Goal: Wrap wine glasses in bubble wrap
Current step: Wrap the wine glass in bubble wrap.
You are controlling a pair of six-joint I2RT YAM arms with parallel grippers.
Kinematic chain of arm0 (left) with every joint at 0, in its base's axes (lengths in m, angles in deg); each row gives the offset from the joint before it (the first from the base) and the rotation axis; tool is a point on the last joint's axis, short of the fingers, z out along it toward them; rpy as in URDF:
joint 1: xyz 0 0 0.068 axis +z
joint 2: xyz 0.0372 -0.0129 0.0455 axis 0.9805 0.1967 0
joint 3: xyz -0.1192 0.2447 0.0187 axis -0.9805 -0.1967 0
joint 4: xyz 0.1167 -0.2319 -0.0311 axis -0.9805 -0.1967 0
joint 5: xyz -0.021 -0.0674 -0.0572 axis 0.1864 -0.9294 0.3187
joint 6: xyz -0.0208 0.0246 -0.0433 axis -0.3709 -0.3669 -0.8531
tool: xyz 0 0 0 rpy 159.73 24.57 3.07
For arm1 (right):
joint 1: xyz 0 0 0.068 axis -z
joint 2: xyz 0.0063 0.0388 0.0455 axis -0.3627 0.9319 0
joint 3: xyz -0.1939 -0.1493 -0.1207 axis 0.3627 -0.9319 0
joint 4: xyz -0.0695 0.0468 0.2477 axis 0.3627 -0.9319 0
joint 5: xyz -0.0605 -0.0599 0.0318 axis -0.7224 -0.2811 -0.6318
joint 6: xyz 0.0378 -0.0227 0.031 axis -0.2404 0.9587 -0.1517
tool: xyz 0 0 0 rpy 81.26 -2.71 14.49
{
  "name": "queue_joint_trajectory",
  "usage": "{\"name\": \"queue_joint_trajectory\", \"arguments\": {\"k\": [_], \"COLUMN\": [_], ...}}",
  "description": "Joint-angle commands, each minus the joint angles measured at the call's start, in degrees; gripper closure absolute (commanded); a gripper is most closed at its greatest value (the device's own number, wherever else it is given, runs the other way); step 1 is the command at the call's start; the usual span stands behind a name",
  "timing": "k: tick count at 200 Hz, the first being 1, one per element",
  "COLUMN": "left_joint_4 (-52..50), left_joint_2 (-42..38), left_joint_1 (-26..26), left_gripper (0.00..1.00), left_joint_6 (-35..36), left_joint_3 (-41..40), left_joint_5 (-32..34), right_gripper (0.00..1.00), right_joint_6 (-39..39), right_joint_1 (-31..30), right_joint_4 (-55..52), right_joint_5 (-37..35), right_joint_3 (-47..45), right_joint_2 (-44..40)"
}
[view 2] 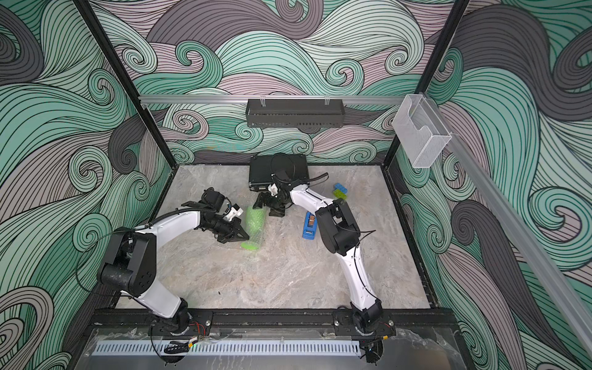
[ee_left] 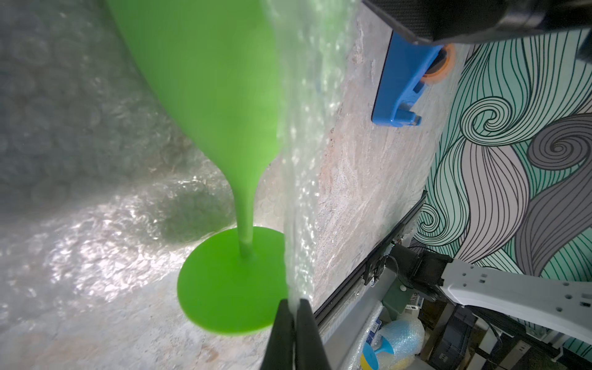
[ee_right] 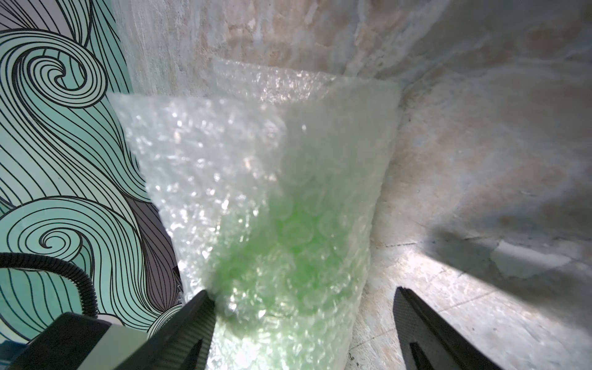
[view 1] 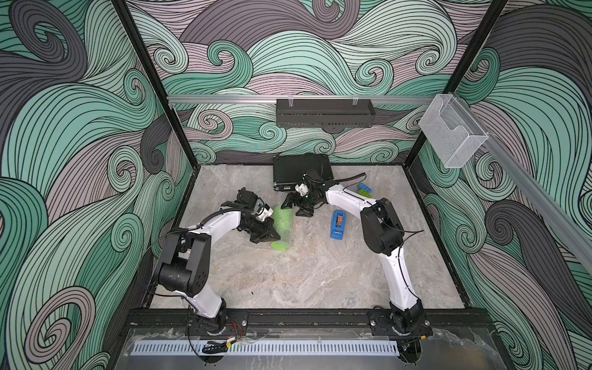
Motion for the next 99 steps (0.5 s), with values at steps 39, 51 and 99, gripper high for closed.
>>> {"name": "queue_joint_trajectory", "arguments": {"k": [39, 51, 99], "left_joint_4": [-3.91, -4.18, -5.34], "left_joint_2": [2.07, 2.46, 0.53], "left_joint_1": [-0.07, -0.01, 0.38], "left_gripper": [1.00, 1.00, 0.62], "left_joint_6": [2.93, 3.06, 3.79], "left_joint_3": [0.54, 0.49, 1.75], "left_joint_5": [3.47, 3.58, 5.44], "right_gripper": [0.14, 0.14, 0.15], "right_joint_6": [0.51, 0.55, 0.20], "right_joint_1": [0.98, 0.98, 0.73], "right_joint_4": [-4.15, -4.28, -4.37], "right_joint_5": [-2.86, -2.73, -2.65], "right_joint_3": [0.06, 0.14, -0.03], "right_joint_2": [0.44, 0.62, 0.67]}}
